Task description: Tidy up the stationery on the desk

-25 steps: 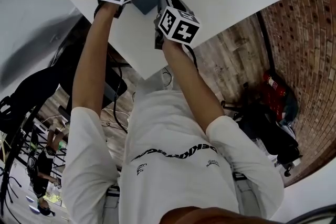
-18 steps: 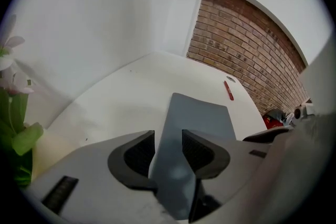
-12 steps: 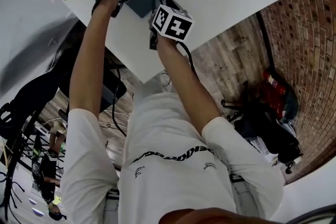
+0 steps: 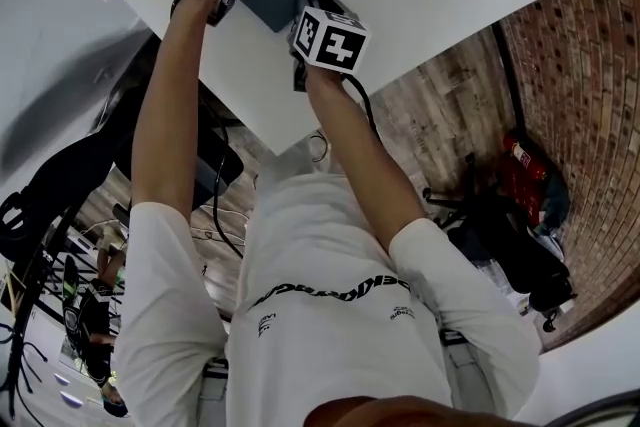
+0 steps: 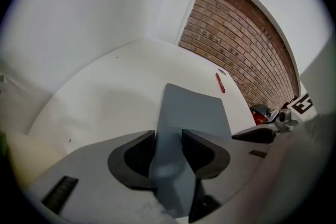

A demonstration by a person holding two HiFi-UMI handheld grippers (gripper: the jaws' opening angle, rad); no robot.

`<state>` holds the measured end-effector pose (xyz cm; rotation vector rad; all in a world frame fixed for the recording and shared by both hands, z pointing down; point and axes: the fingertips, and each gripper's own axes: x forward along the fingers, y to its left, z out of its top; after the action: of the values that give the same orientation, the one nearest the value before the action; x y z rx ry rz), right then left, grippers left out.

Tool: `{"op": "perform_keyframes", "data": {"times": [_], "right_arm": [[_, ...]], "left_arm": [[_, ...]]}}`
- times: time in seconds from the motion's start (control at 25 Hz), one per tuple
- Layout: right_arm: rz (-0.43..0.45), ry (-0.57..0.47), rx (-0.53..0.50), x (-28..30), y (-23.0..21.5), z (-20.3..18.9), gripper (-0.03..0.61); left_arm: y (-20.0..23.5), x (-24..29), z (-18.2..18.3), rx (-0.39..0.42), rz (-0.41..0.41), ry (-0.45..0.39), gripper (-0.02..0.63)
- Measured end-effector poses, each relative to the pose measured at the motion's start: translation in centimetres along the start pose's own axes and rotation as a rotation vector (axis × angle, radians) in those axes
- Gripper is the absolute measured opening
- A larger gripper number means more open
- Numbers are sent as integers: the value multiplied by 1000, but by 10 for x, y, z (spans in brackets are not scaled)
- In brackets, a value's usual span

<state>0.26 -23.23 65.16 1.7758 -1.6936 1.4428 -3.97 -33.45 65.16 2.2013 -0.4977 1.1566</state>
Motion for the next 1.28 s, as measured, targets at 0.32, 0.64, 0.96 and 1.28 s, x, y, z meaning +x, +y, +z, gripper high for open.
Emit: {"op": "perform_keyframes", "data": {"times": [0.32,0.64,0.96,1.28], "right_arm": [[6,11,-66,-3,0,2,140],[23,60,-188,-10,-15,6,137],[109,120,-391,-15,-23,14,137],[137,155,-498,-19,-35,22,135]], "left_arm": [[-4,0,-1,3,37,13,155],[-15,-3,-10,-70,62,-13,147],[-29,-11,-30,-191,113,-54,141],[-47,-11,-48,-342,150,-120,137]]}}
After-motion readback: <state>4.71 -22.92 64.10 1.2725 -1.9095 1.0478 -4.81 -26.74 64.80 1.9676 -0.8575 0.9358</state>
